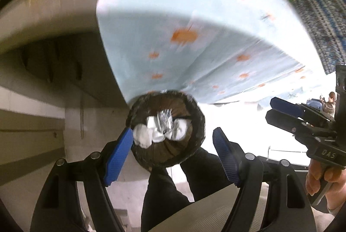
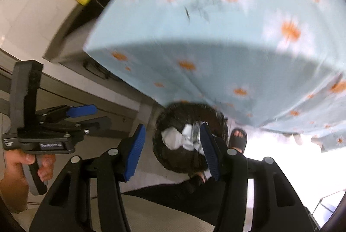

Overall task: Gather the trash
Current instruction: 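Raise both tools back up to the tablecloth, then grasp the clear plastic bag with the right tool while the left tool grasps the white plastic bag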

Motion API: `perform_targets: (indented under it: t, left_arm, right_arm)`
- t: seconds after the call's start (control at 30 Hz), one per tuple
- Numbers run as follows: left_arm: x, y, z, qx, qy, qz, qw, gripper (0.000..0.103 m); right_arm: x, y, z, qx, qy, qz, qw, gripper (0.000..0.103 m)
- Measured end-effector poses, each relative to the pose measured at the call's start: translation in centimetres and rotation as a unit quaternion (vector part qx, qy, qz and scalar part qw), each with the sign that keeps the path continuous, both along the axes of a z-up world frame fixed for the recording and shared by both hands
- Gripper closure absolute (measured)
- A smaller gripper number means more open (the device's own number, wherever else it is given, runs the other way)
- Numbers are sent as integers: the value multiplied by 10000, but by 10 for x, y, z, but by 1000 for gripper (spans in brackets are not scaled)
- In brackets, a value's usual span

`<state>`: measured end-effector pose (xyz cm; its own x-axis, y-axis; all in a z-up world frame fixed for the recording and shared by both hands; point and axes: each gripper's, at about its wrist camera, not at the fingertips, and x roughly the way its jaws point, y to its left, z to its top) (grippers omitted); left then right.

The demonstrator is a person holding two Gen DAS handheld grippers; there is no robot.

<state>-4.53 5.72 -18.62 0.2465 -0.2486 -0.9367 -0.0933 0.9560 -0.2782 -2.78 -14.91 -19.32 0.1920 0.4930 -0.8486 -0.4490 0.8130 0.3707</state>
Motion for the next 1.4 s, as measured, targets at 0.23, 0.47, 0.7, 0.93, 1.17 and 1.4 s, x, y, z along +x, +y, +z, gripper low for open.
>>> perform_targets:
  t: [0.23,0.47,0.7,0.93,1.17,1.4]
  left_arm:
    - [23,-1,60,-29,-624,-47,9980,29]
    - [62,-2,106,147,-1105,16,9938,29]
    - [98,0,129,239,-1353,193,9903,29]
    - [136,5,135,318,-1396,510,9884,29]
    - [164,11,127,332,-1289,808,9878,29]
    - [174,16,117,315,-1160,1048,9872,29]
  right_arm:
    - [19,-17,74,315,-946,-167,9949,49]
    - [70,-37,106,456,-1407,-426,9881,48]
    - [118,-35,122,442,-1584,-315,9859,45]
    - [176,-18,113,307,-1528,2,9878,45]
    - [225,-2,96,137,-1288,204,9914,45]
    - [256,16,79,-53,-1131,380,9928,45]
